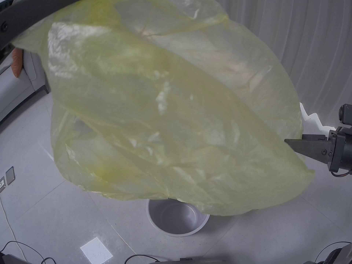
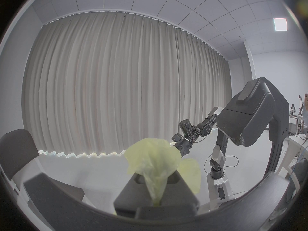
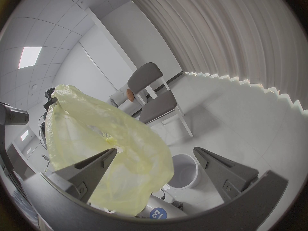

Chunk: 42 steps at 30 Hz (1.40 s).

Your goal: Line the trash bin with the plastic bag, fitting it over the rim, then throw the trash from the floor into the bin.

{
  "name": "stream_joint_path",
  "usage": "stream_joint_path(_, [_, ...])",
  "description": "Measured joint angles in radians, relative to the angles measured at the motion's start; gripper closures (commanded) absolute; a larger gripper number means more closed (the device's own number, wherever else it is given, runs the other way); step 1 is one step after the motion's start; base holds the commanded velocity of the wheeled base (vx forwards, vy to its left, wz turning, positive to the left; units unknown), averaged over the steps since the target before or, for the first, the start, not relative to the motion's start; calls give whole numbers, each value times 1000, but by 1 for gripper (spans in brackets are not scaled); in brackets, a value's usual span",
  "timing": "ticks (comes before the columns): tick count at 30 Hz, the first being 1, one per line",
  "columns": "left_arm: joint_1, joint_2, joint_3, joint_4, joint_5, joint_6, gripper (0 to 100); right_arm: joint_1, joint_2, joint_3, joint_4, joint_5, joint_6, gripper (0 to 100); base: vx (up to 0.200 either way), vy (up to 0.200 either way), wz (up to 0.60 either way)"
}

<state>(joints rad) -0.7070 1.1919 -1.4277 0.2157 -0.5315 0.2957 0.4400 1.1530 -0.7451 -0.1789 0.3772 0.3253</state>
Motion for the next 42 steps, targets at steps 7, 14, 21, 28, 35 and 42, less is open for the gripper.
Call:
stream_joint_path(7, [0,3,-4,-2,0,2,100,8,6,8,4,-3,-4,0,0,0,0])
stream_joint_path(14, [0,3,0,-11,-2,-8,100,9,-1,25,9,-3,-6,100,0,0,0])
stream_joint_path(21, [0,3,1,-18,-3,-43,100,13,-5,32,18,-1,-6,100,0,0,0])
stream_joint_path(28, [-4,-4,50,-74,-3,-111,100,30,-1,31,20,-1,-6,100,0,0,0])
stream_joint_path(35, [17,-47,283,-153,50,-199,100,32,8,36,28,-3,-8,100,0,0,0])
stream_joint_path(42, [62,-80,546,-300,186,-297,100,32,55,30,33,-8,-34,100,0,0,0])
